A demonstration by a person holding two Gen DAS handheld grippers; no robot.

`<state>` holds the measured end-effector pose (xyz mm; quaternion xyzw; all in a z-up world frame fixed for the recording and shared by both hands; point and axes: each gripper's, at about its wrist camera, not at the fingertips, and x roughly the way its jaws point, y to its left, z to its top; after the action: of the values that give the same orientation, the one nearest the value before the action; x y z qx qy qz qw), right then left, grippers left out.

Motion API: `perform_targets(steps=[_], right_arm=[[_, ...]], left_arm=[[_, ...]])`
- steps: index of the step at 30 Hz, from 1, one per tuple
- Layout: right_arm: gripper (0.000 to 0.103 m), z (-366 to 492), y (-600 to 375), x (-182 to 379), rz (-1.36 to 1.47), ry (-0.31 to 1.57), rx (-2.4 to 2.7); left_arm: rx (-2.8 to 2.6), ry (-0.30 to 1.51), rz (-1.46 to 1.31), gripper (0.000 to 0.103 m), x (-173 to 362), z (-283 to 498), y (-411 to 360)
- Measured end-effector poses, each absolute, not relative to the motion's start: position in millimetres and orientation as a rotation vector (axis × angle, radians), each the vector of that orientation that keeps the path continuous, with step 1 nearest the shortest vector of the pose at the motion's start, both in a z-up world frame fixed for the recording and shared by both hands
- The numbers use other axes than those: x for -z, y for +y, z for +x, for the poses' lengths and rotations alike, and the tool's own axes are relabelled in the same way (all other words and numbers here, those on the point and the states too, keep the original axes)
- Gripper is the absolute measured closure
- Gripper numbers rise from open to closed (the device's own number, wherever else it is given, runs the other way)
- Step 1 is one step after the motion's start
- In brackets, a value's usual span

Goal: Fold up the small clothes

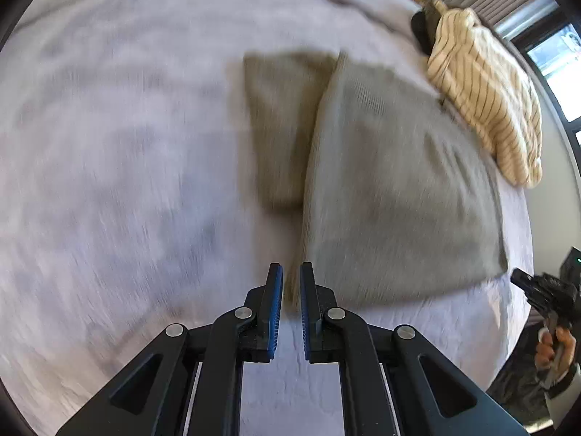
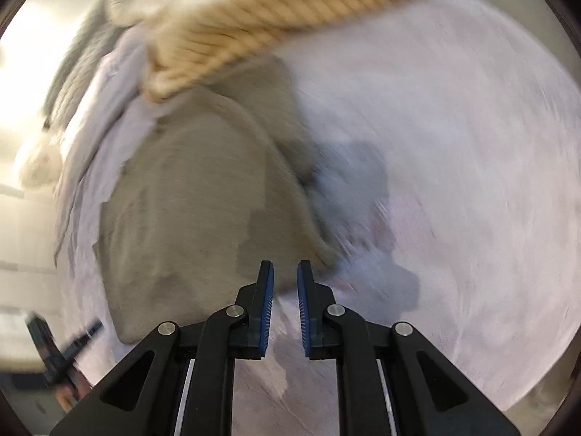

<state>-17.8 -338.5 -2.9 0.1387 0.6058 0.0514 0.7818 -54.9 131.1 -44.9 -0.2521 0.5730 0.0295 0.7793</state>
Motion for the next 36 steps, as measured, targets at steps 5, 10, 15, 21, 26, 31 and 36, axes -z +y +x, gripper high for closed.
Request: perform_targets(steps=[5, 10, 15, 21, 26, 31, 36], right_arm=[[0.089, 26.5, -301.8, 13.7, 0.277, 1.294, -0.183], [0.090, 59.7, -274.2, 39.1, 0.191, 1.308, -0.186], [0.093, 71.3, -282.4, 68.1, 0.167, 1.352, -0.185], [0.089, 57.8, -281.6, 47.0, 0.157, 1.342, -0.140], [0.089, 17.4, -234.1, 32.5, 0.089, 1.332, -0.329], [0.089, -16.7, -178.7, 54.1, -0.046, 1.388, -0.472], [0.089, -27.0, -184.0, 75.1, -0.033, 1.432, -0.457]], left_arm=[[-0.068, 1.159, -0.497, 0.093, 36.9, -1.6, 130.7], [-0.114, 1.141, -0.483, 0.093, 52.4, 41.8, 128.2], [-0.178, 1.188, -0.513, 0.093, 89.9, 46.7, 139.4], [-0.202, 1.198, -0.522, 0.093, 82.2, 22.5, 152.9], [-0.152, 1.177, -0.507, 0.093, 58.6, -10.2, 142.7], [-0.120, 1.245, -0.434, 0.093, 65.9, -36.2, 112.6], [-0.167, 1.291, -0.549, 0.089, 94.0, -61.9, 114.8]])
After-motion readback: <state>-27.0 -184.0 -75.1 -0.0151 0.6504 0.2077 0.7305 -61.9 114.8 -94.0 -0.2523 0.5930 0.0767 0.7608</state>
